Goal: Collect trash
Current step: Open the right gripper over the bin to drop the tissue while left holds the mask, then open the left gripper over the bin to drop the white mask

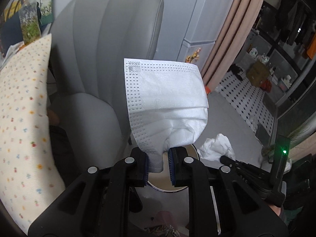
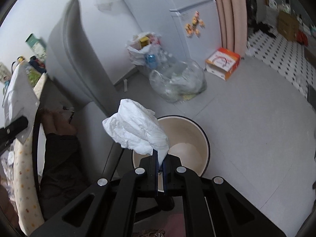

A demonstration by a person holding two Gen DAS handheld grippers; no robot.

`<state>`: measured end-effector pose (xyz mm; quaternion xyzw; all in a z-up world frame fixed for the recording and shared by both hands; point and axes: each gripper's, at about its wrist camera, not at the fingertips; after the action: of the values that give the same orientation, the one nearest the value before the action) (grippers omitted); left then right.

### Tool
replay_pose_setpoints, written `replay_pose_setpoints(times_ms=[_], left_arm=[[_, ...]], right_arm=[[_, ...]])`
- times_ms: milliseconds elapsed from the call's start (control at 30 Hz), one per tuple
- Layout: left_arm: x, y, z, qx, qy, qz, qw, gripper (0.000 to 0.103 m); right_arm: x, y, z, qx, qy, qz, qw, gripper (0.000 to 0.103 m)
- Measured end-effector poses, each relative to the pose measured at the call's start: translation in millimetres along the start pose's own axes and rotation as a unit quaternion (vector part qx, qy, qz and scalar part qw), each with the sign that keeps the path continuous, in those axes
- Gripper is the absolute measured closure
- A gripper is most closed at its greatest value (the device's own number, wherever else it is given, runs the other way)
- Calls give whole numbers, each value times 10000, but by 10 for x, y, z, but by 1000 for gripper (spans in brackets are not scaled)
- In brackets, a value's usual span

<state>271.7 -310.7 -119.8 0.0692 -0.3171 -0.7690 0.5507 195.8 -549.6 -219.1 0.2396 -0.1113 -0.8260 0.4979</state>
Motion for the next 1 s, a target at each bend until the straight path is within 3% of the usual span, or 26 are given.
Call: replay_pose_setpoints(times_ms=[233,267,300,367,567,733,900,967,1000], left_arm=[[30,-41,-341,-383,3,-23,9993,87],[32,-40,-387,-438,16,-35,9990,87],[36,-39,-417,-477,33,-42,9988,87],[17,-23,-473,-552,48,-26,9985,87],[122,23,-652,-772,-27,-82,9970,87],[358,72,-812,-931,-170,-359,9949,87],[524,68,-996,-1213,-355,-440,9910,86],[576,55,-1054,-1346,-347,-455,9893,83],[576,48,-1063,-1370,-358,-454,9889,74]], right_arm=[[104,81,-513,-357,56,-281,9990,93],[106,80,-548,-386,62,-268,9989,83],[118,73,-566,-383,65,-284,9988,58],[131,56,-538,-263,15,-340,9991,39],[277,64,-293,-72,-33,-461,9989,40],[512,99,105,226,139,-762,9967,32],[667,138,509,572,-18,-882,9945,28],[730,155,630,721,-142,-927,9930,27],[764,161,675,785,-180,-951,9922,27]])
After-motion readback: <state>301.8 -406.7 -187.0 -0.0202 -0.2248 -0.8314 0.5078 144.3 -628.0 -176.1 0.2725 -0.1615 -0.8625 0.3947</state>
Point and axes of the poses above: each gripper's, at about its wrist camera, not at the fingertips, and z roughly against the way its jaws point, x to its right, y to its top, and after that the axes turned 4 degrees about -y, right-handed
